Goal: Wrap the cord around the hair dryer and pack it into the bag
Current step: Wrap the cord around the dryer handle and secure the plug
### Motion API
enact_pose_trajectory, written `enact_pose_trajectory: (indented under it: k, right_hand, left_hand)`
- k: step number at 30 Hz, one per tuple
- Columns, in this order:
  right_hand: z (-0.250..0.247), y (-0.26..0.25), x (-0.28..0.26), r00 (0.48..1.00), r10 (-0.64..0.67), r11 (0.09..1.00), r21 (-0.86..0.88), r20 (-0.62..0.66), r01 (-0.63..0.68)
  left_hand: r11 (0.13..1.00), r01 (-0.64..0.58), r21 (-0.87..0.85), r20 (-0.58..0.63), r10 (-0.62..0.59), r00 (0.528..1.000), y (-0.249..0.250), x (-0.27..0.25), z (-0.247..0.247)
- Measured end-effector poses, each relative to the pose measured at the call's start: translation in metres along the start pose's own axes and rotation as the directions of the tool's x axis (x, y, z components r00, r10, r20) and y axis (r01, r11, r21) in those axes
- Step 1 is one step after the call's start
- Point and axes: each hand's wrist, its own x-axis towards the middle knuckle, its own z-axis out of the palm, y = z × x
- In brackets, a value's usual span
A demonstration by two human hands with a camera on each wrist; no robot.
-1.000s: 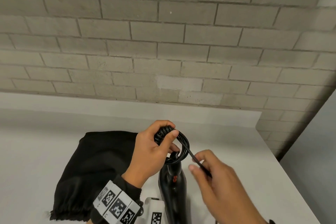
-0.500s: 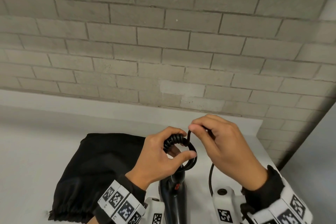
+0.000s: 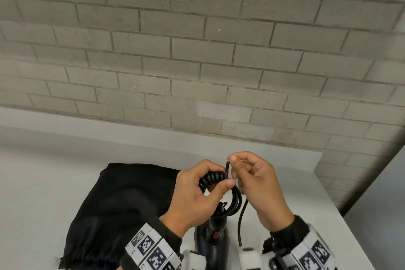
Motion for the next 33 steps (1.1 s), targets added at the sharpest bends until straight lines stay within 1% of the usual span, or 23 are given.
enact_pose_trajectory:
  k: [2, 6, 9, 11, 13, 15, 18, 20, 22, 24, 27, 30, 31, 33]
  right_hand:
    - [0.004, 0.008, -0.006, 1.0, 0.022, 0.997, 0.071, -0.012, -0.022]
    - [0.004, 0.016, -0.017, 1.0, -0.001, 0.996, 0.094, 0.001, 0.001]
    - [0.004, 0.021, -0.028, 0.997, 0.018, 0.991, 0.133, 0.07, -0.027]
    - [0.005, 0.025, -0.036, 0.992, -0.008, 0.985, 0.17, 0.13, -0.015]
    - [0.005, 0.027, -0.042, 0.986, -0.036, 0.978, 0.21, 0.163, 0.001]
    - [0.005, 0.028, -0.044, 0.983, -0.027, 0.981, 0.193, 0.179, -0.008]
    - [0.004, 0.029, -0.043, 0.99, -0.016, 0.989, 0.15, 0.138, -0.005]
    - [0.004, 0.028, -0.043, 0.995, -0.023, 0.995, 0.104, 0.096, 0.013]
    - [0.005, 0.027, -0.043, 0.997, -0.033, 0.995, 0.093, 0.065, 0.027]
    - [0.005, 0.028, -0.043, 0.998, -0.048, 0.997, 0.068, 0.03, 0.046]
    - [0.005, 0.029, -0.045, 0.995, -0.095, 0.995, 0.005, -0.016, 0.095]
    - [0.003, 0.027, -0.049, 0.991, -0.128, 0.989, -0.076, -0.028, 0.126]
    - [0.004, 0.027, -0.05, 0.989, -0.14, 0.984, -0.114, -0.048, 0.134]
    - [0.008, 0.027, -0.055, 0.967, -0.196, 0.968, -0.192, -0.162, 0.164]
  left_hand:
    - [1.0, 0.004, -0.003, -0.018, -0.004, 1.0, -0.001, -0.001, 0.001]
    - [1.0, 0.011, 0.021, -0.045, -0.01, 0.999, -0.002, -0.004, 0.002]
    - [0.997, 0.065, 0.031, -0.069, -0.063, 0.996, -0.001, -0.005, 0.002]
    - [0.998, 0.043, 0.052, -0.054, -0.04, 0.998, -0.001, -0.005, 0.002]
    - [0.996, 0.017, 0.085, -0.055, -0.013, 0.998, -0.001, -0.004, 0.0]
    - [0.995, 0.033, 0.093, -0.06, -0.028, 0.998, -0.001, -0.003, -0.001]
    - [0.992, 0.044, 0.115, -0.043, -0.04, 0.998, 0.001, -0.002, -0.001]
    - [0.991, 0.079, 0.111, -0.044, -0.075, 0.996, 0.004, -0.002, -0.001]
    - [0.989, 0.145, 0.041, -0.025, -0.144, 0.989, 0.01, -0.001, -0.001]
    - [0.974, 0.219, -0.052, 0.019, -0.219, 0.976, 0.018, 0.001, -0.001]
    - [0.926, 0.324, -0.194, 0.05, -0.32, 0.946, 0.025, 0.004, -0.001]
    - [0.907, 0.368, -0.205, 0.046, -0.367, 0.929, 0.024, 0.003, -0.002]
    - [0.901, 0.38, -0.208, 0.043, -0.379, 0.924, 0.024, 0.002, -0.002]
    - [0.894, 0.395, -0.211, 0.031, -0.397, 0.917, 0.022, 0.002, 0.0]
